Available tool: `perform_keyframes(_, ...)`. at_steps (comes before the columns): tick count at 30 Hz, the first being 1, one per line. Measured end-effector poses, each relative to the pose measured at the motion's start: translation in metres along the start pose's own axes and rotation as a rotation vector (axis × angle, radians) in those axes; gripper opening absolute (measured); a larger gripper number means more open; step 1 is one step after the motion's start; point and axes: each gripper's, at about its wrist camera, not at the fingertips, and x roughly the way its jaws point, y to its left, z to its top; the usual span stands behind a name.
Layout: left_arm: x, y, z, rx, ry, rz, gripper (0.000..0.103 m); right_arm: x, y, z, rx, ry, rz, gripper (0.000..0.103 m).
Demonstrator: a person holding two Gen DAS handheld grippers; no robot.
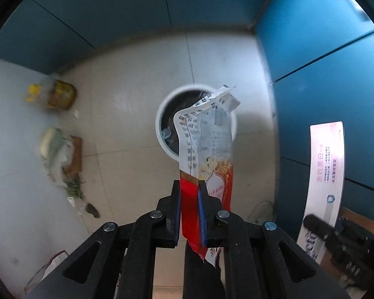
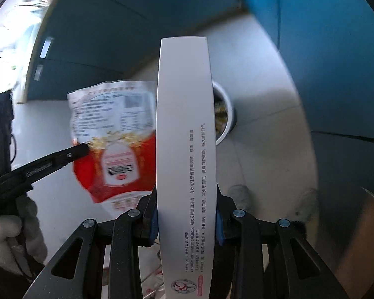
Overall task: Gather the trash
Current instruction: 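Carry both items over the bin and open both tools to drop them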
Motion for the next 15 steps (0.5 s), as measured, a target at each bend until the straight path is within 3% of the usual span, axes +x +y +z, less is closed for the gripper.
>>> perform_keyframes(3, 0.086, 0.016, 0.034, -0.006, 0.081, -0.019, 0.009, 0.089, -0.021, 0.013, 0.033, 0.054, 0.012, 0.036)
perform_keyframes(5, 0.139, 0.022, 0.052, -0.017, 0.149, -0.076, 0.009, 0.143, -0.031, 0.033, 0.057, 0.091, 0.010, 0.036)
perform_keyframes(8, 0.191, 0.028, 0.073, 0.011, 0.187, -0.085, 0.009, 0.215, -0.036, 0.066, 0.078, 0.154, 0.015, 0.036)
perform_keyframes(11, 0.228, 0.028, 0.086, 0.030, 0.216, -0.085, 0.010, 0.266, -0.045, 0.087, 0.076, 0.201, -0.017, 0.036)
perform_keyframes(15, 0.249, 0.035, 0.095, 0.023, 0.230, -0.085, 0.013, 0.309, -0.045, 0.103, 0.048, 0.260, -0.047, 0.036)
